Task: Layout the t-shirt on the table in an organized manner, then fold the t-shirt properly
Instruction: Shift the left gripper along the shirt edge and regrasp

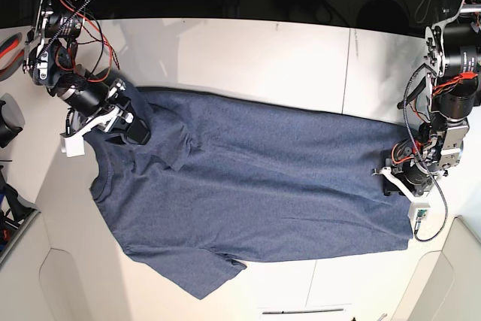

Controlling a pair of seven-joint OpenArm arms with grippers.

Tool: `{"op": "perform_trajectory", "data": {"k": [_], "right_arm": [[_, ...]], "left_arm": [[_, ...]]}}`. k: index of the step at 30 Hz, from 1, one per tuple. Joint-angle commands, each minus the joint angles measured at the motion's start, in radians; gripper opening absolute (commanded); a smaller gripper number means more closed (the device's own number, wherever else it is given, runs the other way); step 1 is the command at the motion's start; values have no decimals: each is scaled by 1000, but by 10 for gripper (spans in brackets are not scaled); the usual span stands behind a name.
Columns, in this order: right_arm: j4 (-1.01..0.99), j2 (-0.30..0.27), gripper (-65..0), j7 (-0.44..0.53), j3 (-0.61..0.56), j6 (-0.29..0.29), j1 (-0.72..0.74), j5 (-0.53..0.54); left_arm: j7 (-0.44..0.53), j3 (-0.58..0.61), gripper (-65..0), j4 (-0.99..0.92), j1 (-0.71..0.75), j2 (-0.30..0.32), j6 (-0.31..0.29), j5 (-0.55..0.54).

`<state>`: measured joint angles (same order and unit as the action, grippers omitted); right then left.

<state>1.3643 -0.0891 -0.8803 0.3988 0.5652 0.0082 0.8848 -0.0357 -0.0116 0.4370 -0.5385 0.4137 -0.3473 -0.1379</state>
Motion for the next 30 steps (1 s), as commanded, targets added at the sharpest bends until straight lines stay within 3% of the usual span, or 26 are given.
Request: {"op": "perform_trajectory", "data": {"k": [1, 12, 30], "right_arm": [[20, -11, -650, 13, 0, 18, 11, 21], [20, -11, -650, 12, 0, 18, 11, 20], [20, -10, -650, 13, 0, 18, 11, 21]], "left_arm": [[33, -2, -366, 13, -43, 17, 4, 2], [92, 34, -366, -38, -106, 19, 9, 30], [100, 38, -367, -150, -107, 18, -9, 23]]}}
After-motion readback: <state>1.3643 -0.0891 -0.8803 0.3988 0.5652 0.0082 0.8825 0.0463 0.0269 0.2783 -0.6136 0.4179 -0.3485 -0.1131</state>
